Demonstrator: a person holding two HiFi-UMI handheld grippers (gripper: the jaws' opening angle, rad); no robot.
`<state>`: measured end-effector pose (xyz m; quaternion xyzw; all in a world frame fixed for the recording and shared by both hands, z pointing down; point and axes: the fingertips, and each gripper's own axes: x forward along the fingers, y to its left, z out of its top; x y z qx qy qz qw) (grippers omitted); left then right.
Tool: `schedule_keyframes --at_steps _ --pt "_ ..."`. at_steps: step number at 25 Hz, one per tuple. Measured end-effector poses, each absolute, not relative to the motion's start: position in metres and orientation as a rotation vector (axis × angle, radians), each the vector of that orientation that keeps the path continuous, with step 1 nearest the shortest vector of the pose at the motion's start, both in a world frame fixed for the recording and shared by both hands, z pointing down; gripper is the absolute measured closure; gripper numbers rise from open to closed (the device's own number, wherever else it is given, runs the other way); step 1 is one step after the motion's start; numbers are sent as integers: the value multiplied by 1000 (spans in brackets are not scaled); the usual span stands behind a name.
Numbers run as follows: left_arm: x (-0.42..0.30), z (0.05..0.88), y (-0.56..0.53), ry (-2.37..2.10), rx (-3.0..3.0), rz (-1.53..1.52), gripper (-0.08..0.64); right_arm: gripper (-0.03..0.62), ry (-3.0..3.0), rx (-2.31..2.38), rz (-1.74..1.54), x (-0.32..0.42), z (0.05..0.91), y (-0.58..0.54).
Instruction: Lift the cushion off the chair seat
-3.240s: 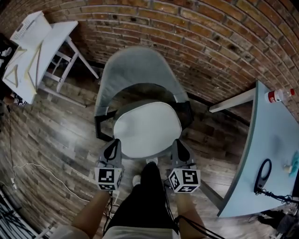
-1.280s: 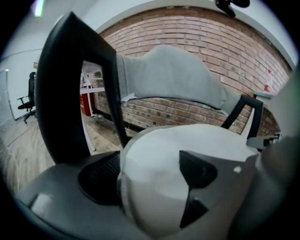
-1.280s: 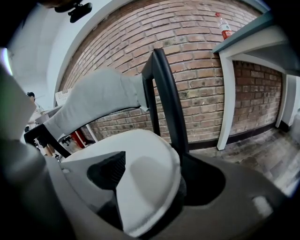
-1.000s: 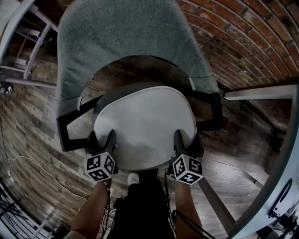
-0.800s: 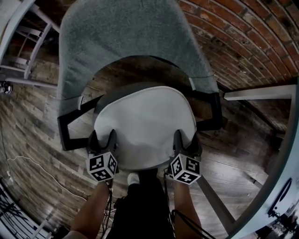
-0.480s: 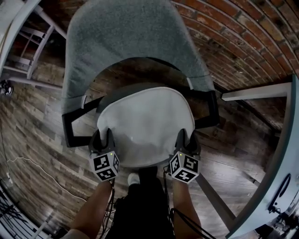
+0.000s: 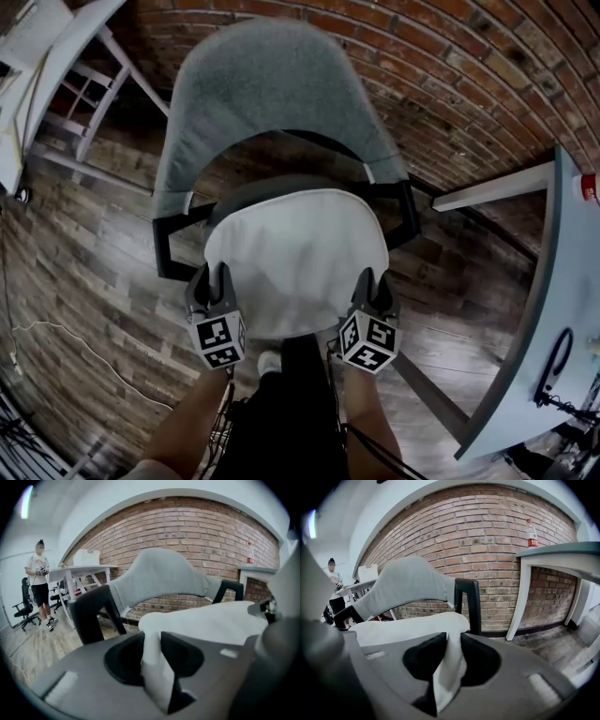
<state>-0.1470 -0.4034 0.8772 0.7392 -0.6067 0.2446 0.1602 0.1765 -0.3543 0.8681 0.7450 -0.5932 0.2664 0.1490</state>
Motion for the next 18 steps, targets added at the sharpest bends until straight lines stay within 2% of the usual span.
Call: schedule_keyframes --at_steps 18 --pt "-177 638 -337 -1769 2186 612 456 509 -1773 2210 654 145 623 -283"
